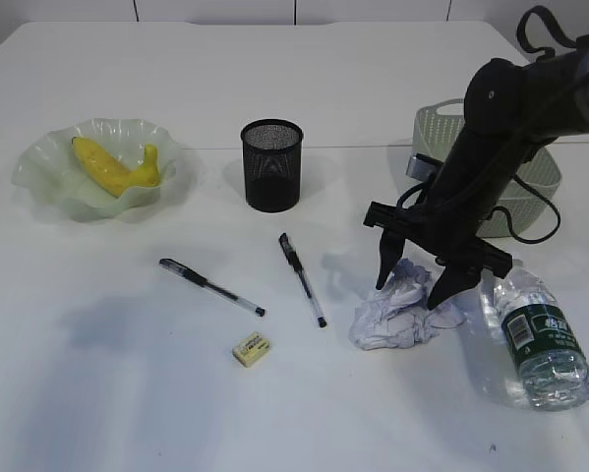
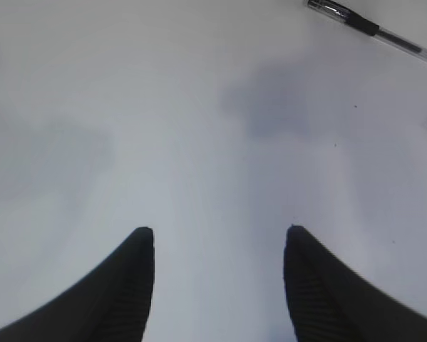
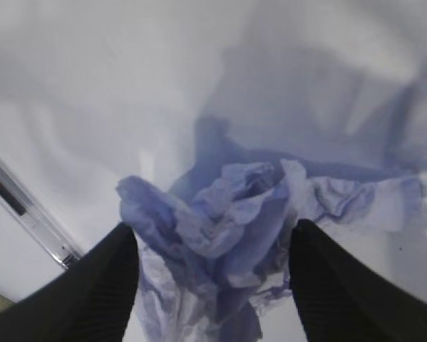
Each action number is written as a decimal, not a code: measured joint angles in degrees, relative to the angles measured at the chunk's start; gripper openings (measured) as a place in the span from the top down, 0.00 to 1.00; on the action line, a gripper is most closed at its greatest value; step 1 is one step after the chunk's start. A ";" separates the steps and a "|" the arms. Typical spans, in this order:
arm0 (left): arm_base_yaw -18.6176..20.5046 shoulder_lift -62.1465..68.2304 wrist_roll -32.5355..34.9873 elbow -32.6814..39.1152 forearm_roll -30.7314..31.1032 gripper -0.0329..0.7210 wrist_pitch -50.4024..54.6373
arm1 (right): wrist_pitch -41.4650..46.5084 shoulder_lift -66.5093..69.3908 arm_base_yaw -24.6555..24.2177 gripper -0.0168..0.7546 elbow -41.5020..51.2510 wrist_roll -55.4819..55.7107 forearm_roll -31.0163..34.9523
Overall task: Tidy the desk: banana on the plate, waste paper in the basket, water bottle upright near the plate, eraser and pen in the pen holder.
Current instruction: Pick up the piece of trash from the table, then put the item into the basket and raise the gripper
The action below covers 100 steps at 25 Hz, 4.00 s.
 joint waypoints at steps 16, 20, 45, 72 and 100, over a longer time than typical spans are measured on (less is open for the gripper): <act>0.00 0.00 0.00 0.00 0.00 0.44 -0.60 | 6.35 0.23 0.00 0.74 -1.11 -4.31 -0.20; 0.00 0.00 0.00 0.00 0.00 0.44 -0.64 | 7.42 -1.13 0.00 0.74 -1.11 -6.55 -1.71; 0.00 0.00 0.00 0.00 0.00 0.45 -1.38 | 8.49 -7.22 -0.69 0.75 -25.40 -3.39 -20.02; 0.00 2.36 0.00 0.00 0.22 0.47 -5.94 | 3.00 9.55 -10.53 0.75 -42.18 -1.10 -21.16; 0.00 2.36 0.00 0.12 0.22 0.47 -7.24 | 14.16 14.20 -10.53 0.51 -53.67 -5.86 -17.48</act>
